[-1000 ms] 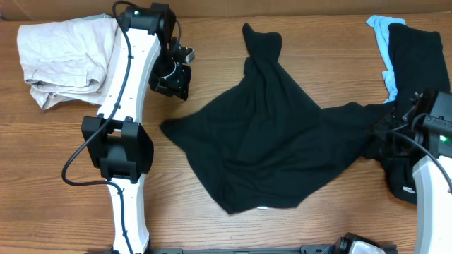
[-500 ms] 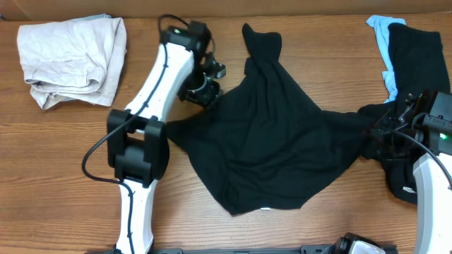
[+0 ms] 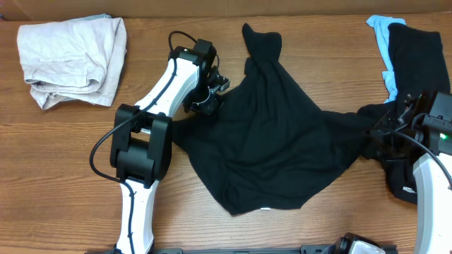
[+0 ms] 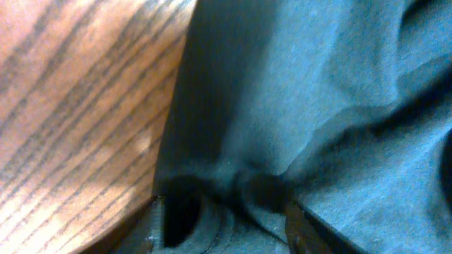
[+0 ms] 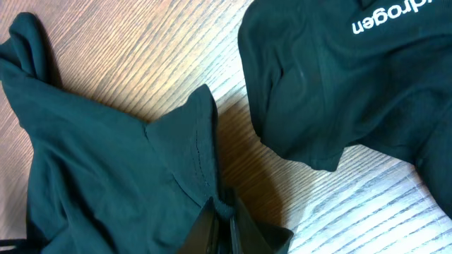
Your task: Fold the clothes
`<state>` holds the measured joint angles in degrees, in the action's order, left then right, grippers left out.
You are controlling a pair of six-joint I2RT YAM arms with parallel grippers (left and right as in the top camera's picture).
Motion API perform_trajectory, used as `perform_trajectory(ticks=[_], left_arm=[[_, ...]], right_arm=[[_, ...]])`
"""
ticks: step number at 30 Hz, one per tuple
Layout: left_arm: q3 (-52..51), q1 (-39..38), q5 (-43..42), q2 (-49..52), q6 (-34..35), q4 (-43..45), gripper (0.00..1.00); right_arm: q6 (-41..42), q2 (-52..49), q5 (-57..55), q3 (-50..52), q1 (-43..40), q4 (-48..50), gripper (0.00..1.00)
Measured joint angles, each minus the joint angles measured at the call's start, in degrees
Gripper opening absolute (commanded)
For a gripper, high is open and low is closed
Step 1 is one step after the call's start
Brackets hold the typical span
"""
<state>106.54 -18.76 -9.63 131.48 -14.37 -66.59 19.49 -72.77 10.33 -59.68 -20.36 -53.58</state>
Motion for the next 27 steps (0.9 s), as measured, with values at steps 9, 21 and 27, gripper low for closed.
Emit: perform_trajectory(ticks=[9,21,27], left_arm=[[0.0,0.2,6.9,0.0,2.7,-6.3,0.04],[27.3,12.0,14.7,0.0,14.1,-28.3,0.04],[41.2,17.4,14.1,-1.0,14.9,-29.9,0.04]], right_arm=[[-0.1,0.0,0.0,0.0,0.0,-0.2,0.04],[0.0,0.0,0.0,-3.7,0.0,-3.5,0.04],[-0.3,0.4,0.7,-13.2,0.0,-8.3,0.04]])
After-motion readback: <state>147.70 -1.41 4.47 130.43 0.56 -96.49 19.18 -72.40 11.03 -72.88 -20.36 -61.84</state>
